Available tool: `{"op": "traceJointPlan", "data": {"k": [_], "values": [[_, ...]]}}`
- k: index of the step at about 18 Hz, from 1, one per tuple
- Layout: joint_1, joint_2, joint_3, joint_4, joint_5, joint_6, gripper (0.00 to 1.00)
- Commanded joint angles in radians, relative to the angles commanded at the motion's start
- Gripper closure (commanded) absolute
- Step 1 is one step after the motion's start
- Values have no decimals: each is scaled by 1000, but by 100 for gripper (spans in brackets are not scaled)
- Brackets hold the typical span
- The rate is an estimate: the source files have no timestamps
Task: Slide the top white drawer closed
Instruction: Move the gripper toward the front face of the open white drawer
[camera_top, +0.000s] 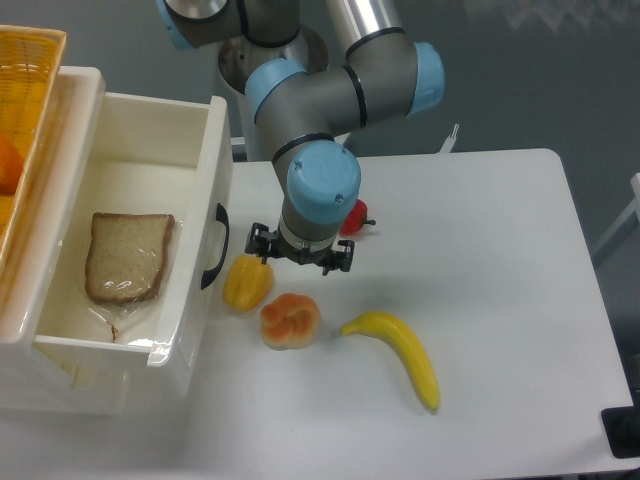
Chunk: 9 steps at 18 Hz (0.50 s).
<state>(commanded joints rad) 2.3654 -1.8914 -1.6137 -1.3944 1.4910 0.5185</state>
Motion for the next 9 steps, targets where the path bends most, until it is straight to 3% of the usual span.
{"op": "traceJointPlan", "data": {"k": [9], "values": [[-11, -2, -2, 0, -2, 0, 0]]}}
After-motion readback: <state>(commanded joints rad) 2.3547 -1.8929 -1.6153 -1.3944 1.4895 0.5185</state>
